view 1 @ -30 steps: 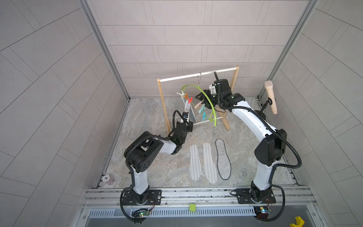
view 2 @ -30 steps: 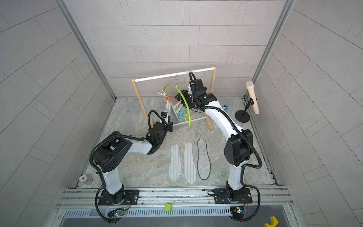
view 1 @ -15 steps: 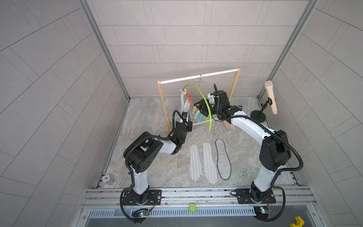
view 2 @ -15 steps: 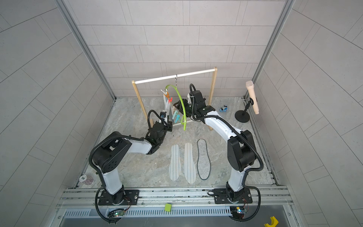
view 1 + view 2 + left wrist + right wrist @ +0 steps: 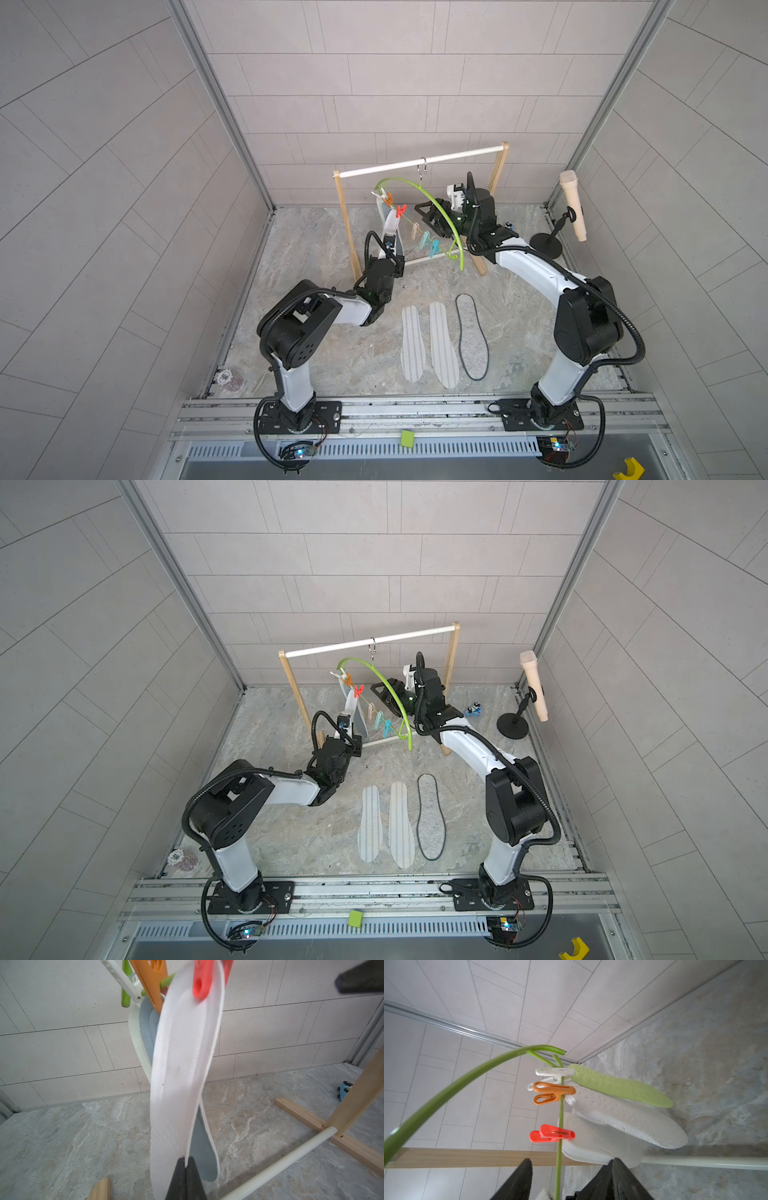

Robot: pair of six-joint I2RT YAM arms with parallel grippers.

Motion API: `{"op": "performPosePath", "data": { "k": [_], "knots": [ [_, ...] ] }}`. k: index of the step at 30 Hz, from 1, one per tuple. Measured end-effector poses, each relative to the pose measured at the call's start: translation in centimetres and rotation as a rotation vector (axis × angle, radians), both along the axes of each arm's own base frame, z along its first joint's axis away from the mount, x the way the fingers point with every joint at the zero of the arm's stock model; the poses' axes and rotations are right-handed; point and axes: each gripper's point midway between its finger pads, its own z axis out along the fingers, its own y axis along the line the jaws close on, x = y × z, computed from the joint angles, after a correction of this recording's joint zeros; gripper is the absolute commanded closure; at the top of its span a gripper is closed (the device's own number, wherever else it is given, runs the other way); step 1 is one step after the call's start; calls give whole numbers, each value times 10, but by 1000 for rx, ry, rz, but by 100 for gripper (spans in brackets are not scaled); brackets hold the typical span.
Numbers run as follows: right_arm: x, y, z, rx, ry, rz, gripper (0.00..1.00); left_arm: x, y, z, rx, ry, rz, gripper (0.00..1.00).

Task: Take the shoe insoles off the hanger
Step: Remove the insole from the hanger, then open the clamp at the hanger.

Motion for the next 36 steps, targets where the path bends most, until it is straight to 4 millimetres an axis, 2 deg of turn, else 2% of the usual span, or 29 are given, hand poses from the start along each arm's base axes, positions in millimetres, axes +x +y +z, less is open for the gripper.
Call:
{"op": "performPosePath", "data": {
  "k": [3, 6, 9, 18, 31, 36],
  "knots": [
    [1, 5, 13, 15, -32, 19, 36, 1, 3, 1, 10, -3, 12, 100],
    [3, 10, 16, 11, -46, 36, 37, 1, 4, 1, 18, -3, 19, 100],
    [6, 13, 11, 2, -45, 48, 37, 2, 7, 0, 24, -2, 26, 100],
    [12, 21, -18, -29, -12, 88, 39, 2, 7, -2, 36, 13, 14, 100],
    [12, 25, -7, 1, -89, 114, 42, 4, 20, 1, 59, 32, 35, 100],
    [14, 27, -11, 2, -86, 118, 42, 5, 23, 1, 77, 33, 44, 100]
  ]
}}
